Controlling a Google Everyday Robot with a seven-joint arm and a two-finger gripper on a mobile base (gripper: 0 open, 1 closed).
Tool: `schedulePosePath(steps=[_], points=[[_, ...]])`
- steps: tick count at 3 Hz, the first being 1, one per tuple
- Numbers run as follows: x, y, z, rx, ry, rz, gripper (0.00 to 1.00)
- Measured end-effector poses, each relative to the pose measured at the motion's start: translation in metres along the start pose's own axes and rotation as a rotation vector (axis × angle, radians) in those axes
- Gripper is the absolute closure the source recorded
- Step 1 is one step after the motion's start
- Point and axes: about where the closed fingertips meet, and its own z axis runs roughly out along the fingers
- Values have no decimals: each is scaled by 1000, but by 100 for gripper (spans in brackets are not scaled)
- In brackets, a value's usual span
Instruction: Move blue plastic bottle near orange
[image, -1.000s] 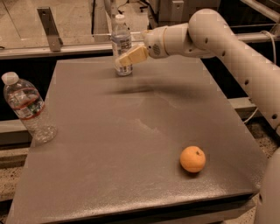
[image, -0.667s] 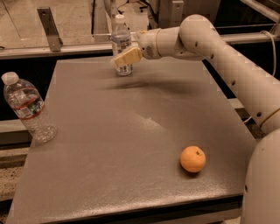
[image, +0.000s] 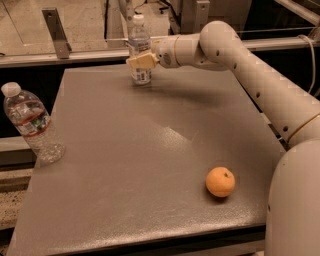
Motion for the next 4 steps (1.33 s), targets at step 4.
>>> schedulePosePath(steps=[4], points=[[-31, 41, -117, -65, -32, 2, 100]])
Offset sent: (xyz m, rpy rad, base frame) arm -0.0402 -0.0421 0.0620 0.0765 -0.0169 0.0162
